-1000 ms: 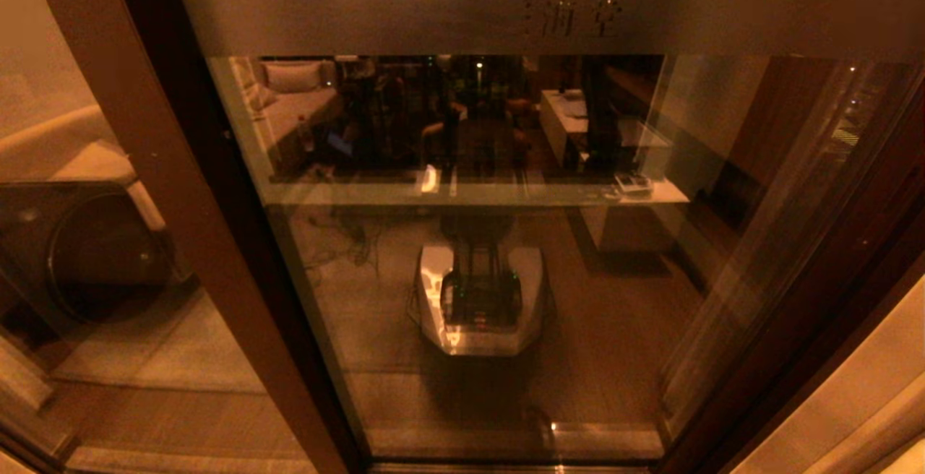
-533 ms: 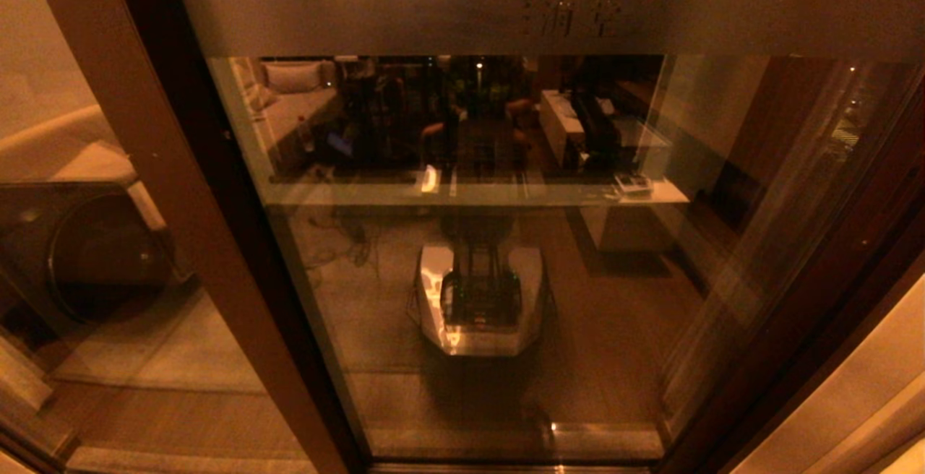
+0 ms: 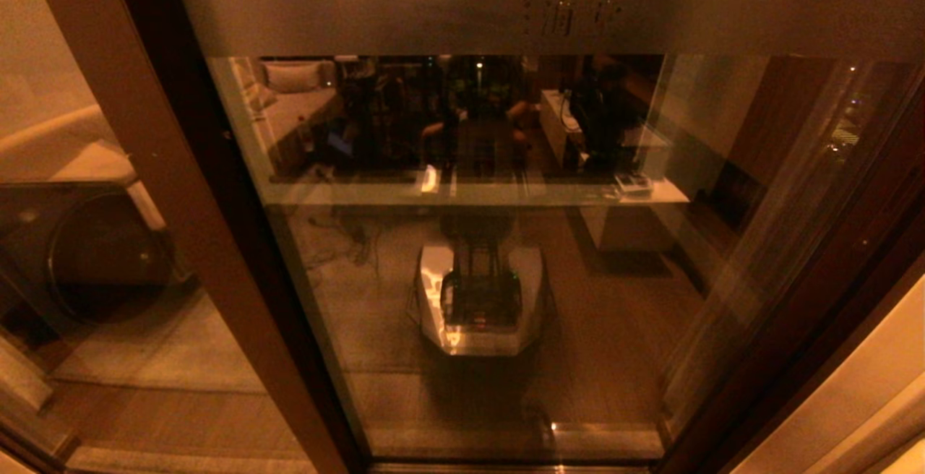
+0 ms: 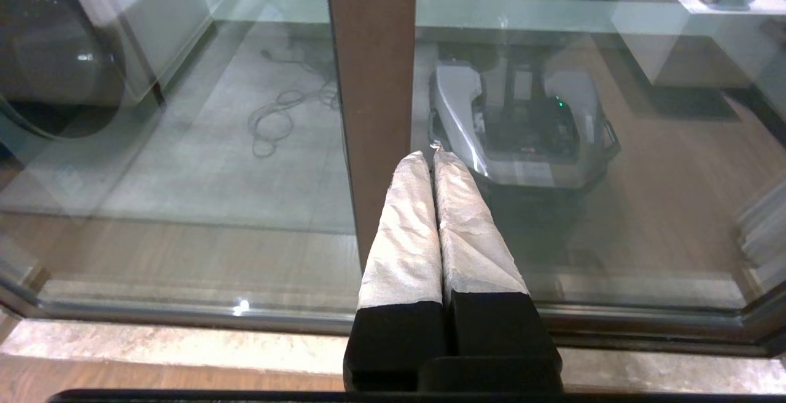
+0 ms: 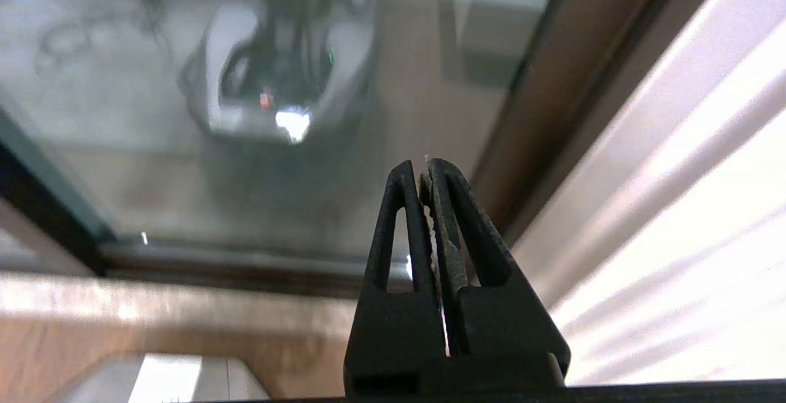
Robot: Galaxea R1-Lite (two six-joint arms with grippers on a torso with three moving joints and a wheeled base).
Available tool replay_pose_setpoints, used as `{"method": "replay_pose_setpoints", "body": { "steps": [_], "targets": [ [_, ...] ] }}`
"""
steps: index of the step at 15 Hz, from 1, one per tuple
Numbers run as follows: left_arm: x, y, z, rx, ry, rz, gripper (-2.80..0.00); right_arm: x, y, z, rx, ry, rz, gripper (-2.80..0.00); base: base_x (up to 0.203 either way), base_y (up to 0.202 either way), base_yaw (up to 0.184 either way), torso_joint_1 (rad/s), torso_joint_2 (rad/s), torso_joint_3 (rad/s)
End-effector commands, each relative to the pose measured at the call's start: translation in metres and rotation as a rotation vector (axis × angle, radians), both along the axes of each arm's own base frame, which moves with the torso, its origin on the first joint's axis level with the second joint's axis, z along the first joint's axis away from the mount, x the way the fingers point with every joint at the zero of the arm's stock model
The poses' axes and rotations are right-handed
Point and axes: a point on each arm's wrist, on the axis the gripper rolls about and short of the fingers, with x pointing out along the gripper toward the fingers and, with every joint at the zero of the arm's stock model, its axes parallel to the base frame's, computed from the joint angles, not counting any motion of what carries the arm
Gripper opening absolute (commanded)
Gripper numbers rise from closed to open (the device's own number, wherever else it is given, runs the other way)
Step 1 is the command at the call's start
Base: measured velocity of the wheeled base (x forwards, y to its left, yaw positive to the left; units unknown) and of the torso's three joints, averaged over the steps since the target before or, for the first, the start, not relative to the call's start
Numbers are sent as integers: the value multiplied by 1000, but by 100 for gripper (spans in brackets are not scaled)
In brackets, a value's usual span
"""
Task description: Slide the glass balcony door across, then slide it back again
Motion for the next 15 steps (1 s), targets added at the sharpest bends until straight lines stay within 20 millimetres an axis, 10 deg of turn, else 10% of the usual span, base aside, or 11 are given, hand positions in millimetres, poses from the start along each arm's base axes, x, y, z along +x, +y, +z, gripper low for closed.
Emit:
{"method": "replay_pose_setpoints", "body": {
  "steps": [1,15],
  "targets": [
    [0,0,0,0,0,1,-280,11,0,-14,11,-57,5,-280,0,0,0,0,0,0],
    [0,0,0,0,0,1,-280,15,0,-13,66,-133,-1,-280,0,0,0,0,0,0]
  ]
}}
